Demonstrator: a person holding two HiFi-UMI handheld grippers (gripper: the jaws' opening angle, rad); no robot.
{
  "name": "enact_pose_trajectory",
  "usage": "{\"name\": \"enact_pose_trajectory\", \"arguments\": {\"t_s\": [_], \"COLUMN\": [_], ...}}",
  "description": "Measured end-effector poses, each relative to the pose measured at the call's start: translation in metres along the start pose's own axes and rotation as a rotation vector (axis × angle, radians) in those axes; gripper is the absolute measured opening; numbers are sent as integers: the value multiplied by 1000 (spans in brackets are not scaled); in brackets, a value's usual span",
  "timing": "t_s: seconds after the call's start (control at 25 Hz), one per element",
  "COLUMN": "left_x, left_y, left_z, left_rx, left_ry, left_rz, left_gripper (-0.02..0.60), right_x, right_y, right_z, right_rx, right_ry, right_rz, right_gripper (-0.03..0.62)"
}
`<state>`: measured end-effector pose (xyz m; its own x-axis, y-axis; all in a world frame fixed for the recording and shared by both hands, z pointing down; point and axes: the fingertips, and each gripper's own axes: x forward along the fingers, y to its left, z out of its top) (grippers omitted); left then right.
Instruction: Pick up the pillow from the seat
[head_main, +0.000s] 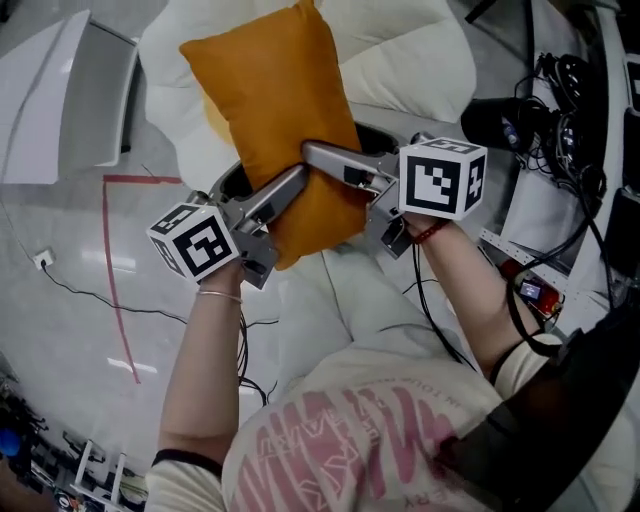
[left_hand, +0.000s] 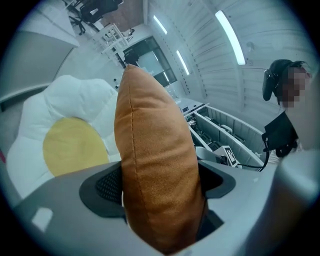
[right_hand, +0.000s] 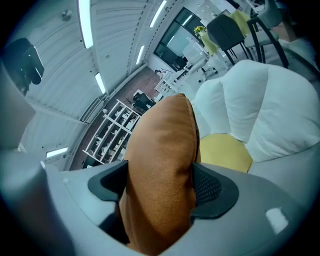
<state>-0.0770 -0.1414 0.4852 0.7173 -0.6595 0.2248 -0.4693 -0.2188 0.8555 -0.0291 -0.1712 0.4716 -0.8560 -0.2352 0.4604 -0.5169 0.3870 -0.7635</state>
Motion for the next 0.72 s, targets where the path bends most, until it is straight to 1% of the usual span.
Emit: {"name": "enact_pose_trajectory", "arguments": {"t_s": [0.12,0.2,0.36,0.48,0.56,0.72], "left_x": [-14,-18,-22,-19,-22,-28], "left_y": [-35,-52,-78,-101,-122,-158], "left_z": [19,31,55,78,85,108], "left_rx": [53,68,83,114,128,199], "left_ry": [-18,-33,-66,-89,-97,-119], "left_rz": [-1,-4,-27,-45,-52,-88], "left_gripper": [456,456,456,456,456,456], "right_x": [-17,-25,-37,-49,-62,-85], "right_y": [34,50,76,94,109,140], "right_z": [15,27,52,77,85,107], "right_rx": [-33,-49,-96,-128,-141,-194], "right_ry": [-23,-30,-49,-78,-92,-154], "right_rz": [37,48,47,49,51,57], "right_gripper": [402,402,405,405,406,407]}}
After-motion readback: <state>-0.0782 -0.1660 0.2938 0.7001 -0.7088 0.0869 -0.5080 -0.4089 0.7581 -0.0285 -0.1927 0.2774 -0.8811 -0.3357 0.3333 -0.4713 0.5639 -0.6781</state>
